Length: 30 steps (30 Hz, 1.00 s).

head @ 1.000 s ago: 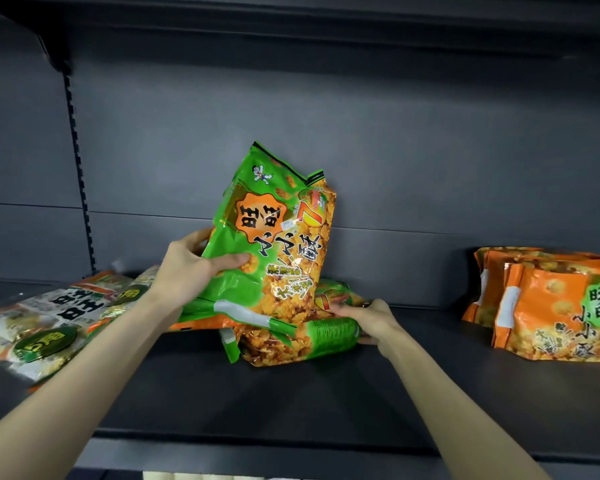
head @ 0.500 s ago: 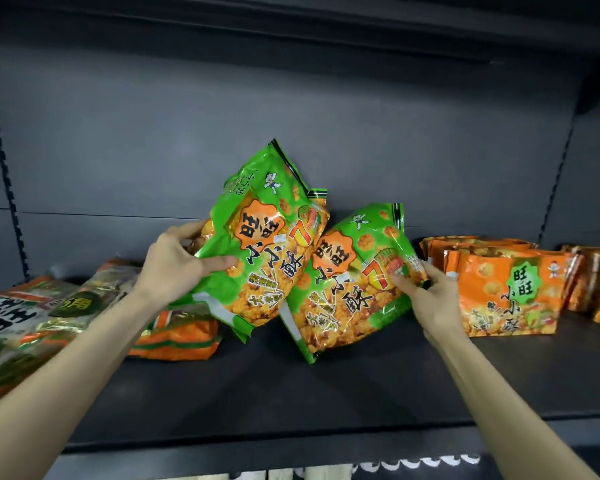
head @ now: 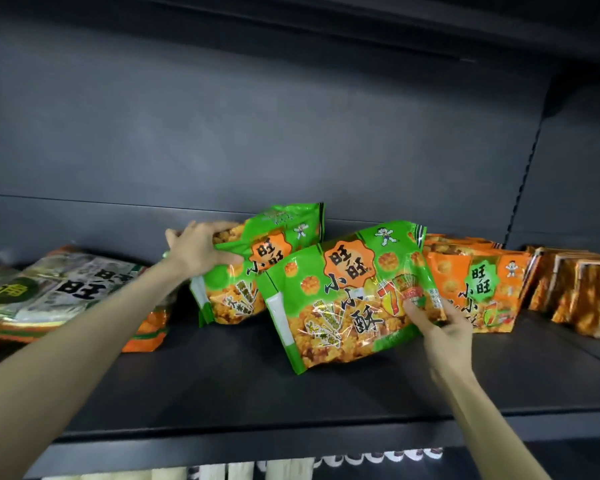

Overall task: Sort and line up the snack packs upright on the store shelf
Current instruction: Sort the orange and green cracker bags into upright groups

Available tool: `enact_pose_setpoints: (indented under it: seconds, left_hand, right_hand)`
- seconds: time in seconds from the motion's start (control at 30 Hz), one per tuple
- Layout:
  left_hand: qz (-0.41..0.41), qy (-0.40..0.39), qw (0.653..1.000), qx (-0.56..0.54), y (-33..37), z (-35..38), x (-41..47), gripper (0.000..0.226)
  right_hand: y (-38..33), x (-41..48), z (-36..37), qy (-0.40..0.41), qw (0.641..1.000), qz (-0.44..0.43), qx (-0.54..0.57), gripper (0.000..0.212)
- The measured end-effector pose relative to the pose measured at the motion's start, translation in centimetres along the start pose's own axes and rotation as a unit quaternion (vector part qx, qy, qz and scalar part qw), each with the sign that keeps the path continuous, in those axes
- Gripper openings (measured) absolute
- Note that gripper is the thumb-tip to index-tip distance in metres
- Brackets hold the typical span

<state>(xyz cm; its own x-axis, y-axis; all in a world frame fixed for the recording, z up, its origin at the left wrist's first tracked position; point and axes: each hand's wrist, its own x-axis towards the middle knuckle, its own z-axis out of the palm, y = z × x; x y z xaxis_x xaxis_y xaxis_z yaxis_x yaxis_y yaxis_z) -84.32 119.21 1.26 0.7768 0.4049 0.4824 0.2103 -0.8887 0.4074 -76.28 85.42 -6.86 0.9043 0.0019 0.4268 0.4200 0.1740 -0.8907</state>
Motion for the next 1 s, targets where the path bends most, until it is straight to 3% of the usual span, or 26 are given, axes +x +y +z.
enact_pose_setpoints:
  seconds: [0.03,0.1,0.2,0.27,0.33,0.4,0.47,0.57,0.67,0.73,0.9,1.0]
  left_hand:
    - [0.010,-0.013,0.999,0.032,0.2,0.6,0.3,0.068]
    - [0.035,-0.015,0.994,0.102,0.7,1.5,0.7,0.062]
    - [0.019,0.066,0.990,0.122,0.9,2.2,0.3,0.067]
    - [-0.055,0.166,0.985,0.013,0.5,2.9,-1.2,0.085]
    - [-0.133,0.202,0.954,-0.178,0.4,3.5,-3.2,0.107]
    - [-0.138,0.146,0.912,-0.359,0.3,4.3,-5.0,0.111]
    - [-0.117,0.046,0.882,-0.455,0.5,5.0,-6.5,0.102]
    - [-0.099,-0.025,0.866,-0.490,-0.1,5.5,-7.2,0.111]
    - [-0.119,-0.069,0.845,-0.517,-1.1,5.4,-7.0,0.147]
    - [-0.101,-0.092,0.841,-0.523,-1.7,5.5,-6.6,0.157]
    - [-0.057,-0.123,0.855,-0.501,-1.4,5.2,-5.4,0.113]
    - [-0.022,-0.099,0.885,-0.454,-0.6,5.0,-4.1,0.093]
  right_hand:
    - [0.1,0.1,-0.1,-0.003,1.000,-0.001,-0.007,0.011]
    - [0.2,0.3,-0.2,-0.004,1.000,-0.012,-0.019,0.018]
    - [0.6,0.7,-0.2,-0.010,1.000,-0.020,-0.016,0.019]
    - [1.0,0.9,-0.1,-0.020,1.000,-0.021,-0.009,0.014]
    - [1.2,1.1,0.6,-0.030,0.999,-0.024,0.005,0.016]
    - [1.3,1.3,1.8,-0.047,0.998,-0.013,0.040,0.028]
    - [1.5,1.5,3.1,-0.079,0.996,0.002,0.052,0.040]
    - [2.5,1.9,4.7,-0.166,0.984,0.037,0.043,0.060]
    - [3.1,2.8,5.1,-0.240,0.968,0.072,-0.006,0.057]
    - [3.2,3.5,4.7,-0.277,0.956,0.088,-0.037,0.055]
    - [3.4,4.7,2.8,-0.350,0.921,0.159,-0.061,0.071]
    - [3.0,5.9,2.7,-0.345,0.921,0.162,-0.078,0.071]
